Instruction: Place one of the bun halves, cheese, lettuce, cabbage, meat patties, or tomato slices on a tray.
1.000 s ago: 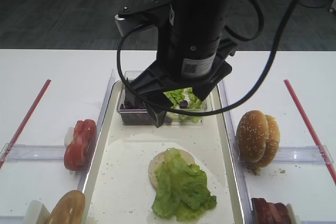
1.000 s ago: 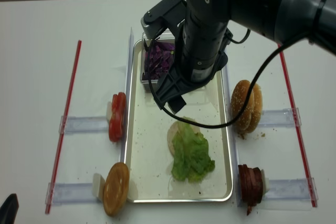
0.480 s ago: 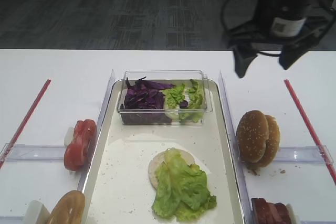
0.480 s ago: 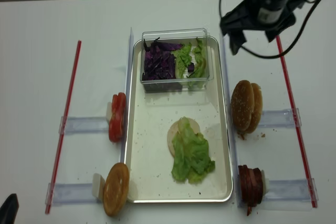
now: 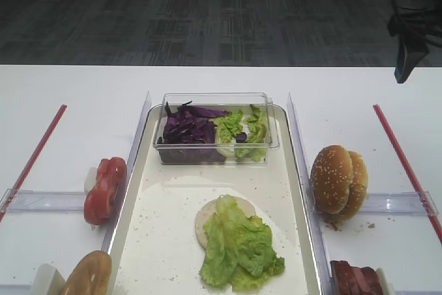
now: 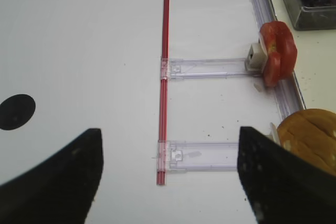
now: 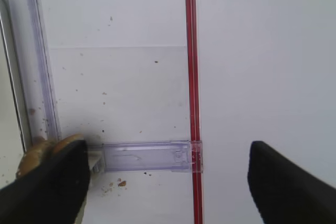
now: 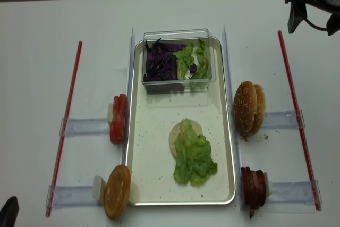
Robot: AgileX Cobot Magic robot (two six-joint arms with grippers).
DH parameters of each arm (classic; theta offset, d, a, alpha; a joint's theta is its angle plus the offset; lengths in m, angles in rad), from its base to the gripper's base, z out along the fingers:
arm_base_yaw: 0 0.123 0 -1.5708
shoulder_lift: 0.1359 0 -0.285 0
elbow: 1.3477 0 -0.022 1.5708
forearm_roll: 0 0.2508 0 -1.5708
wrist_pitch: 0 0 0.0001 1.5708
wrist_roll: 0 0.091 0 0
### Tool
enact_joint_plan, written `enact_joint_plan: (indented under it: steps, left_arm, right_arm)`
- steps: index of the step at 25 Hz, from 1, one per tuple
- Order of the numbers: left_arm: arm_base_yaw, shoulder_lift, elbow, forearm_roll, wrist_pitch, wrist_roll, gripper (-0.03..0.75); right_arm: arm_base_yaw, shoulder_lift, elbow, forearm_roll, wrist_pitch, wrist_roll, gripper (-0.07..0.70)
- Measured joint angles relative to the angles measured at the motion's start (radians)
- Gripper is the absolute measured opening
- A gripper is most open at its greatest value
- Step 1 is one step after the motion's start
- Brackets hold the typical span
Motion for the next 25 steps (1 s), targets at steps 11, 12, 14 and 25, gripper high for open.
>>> enact_joint_plan:
  steps: [11,12,14,25]
  left_arm:
    - [0.0,0.0,0.0,0.0,0.0,0.0,0.491]
    - [0.0,0.0,0.0,0.0,0.0,0.0,0.491]
    - [0.0,0.0,0.0,0.0,0.0,0.0,0.491]
    - [0.0,0.0,0.0,0.0,0.0,0.0,0.491]
  right_arm:
    - [0.0,-0.043,0.095,0.018,-0.002,-0.011,0.629]
    - [0.0,-0.06,0.123,0.018,-0.002,-0.014,0.629]
    - [0.0,-0.098,0.2,0.018,-0.002,-0.02,0.629]
    - [0.0,-0.433,0.598,0.016,-0.057,-0.041,0.629]
